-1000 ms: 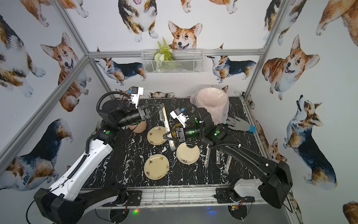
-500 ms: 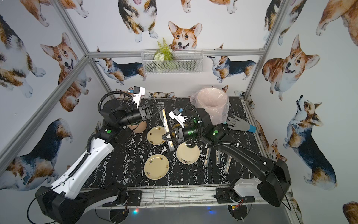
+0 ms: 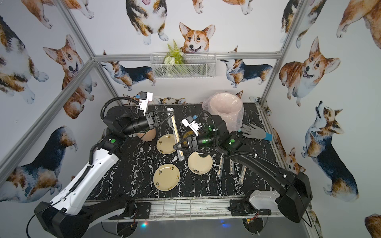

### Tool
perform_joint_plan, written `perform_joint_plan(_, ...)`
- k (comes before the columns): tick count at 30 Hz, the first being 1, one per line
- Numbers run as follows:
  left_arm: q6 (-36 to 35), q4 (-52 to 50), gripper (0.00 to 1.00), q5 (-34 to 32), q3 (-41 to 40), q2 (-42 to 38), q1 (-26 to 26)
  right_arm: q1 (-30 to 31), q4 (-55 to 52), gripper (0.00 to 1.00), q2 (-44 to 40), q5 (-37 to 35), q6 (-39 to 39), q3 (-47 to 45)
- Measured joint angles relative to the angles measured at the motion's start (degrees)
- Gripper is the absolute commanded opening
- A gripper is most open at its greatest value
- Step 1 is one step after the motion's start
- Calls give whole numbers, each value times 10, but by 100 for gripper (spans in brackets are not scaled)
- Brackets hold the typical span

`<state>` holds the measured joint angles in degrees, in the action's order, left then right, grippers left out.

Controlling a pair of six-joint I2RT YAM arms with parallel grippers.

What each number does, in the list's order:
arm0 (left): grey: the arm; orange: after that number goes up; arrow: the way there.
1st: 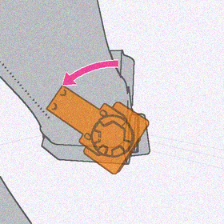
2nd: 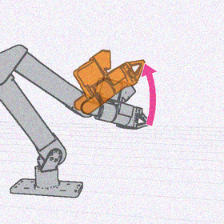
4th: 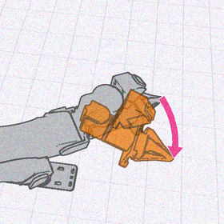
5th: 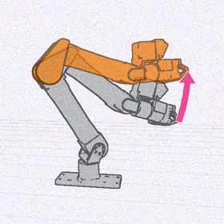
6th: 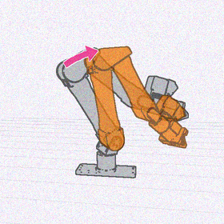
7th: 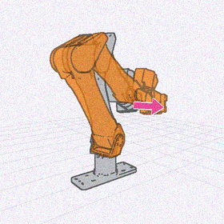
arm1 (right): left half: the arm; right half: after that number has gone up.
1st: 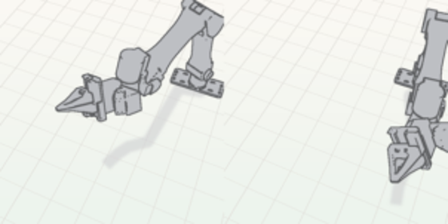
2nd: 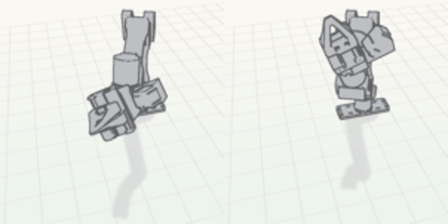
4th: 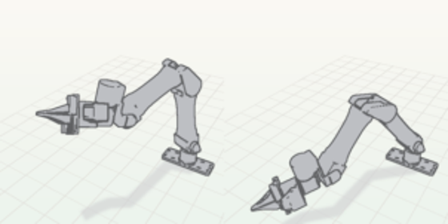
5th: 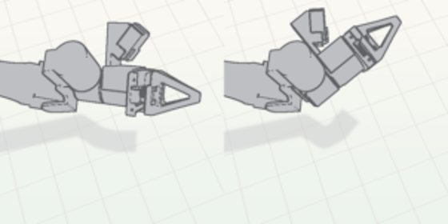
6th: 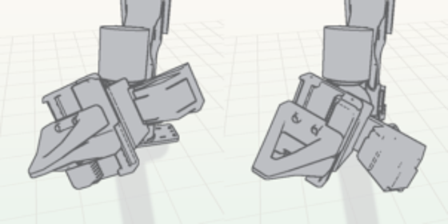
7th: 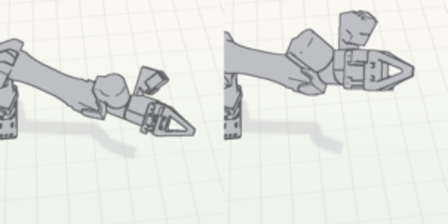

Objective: Remove the packaging of disposable chopsticks
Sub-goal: Remove the packet bag from the disposable chopsticks.

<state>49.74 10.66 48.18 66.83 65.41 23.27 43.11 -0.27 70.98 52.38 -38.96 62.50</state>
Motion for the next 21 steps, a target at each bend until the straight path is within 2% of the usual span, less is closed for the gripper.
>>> perform_joint_plan(6, 1, 35, 0, 45, -9, -1, 0, -46, 43, 43, -14, 18, -21, 17)
perform_joint_plan(12, 54, 132, 0, 81, -37, 20, 0, -50, 100, 37, 14, 32, -46, 65)
perform_joint_plan(19, 104, 216, 0, 104, -45, 33, 0, -50, 155, 20, 56, 32, -73, 104)
perform_joint_plan(21, 109, 226, 0, 105, -45, 33, 0, -50, 159, 19, 60, 32, -75, 106)
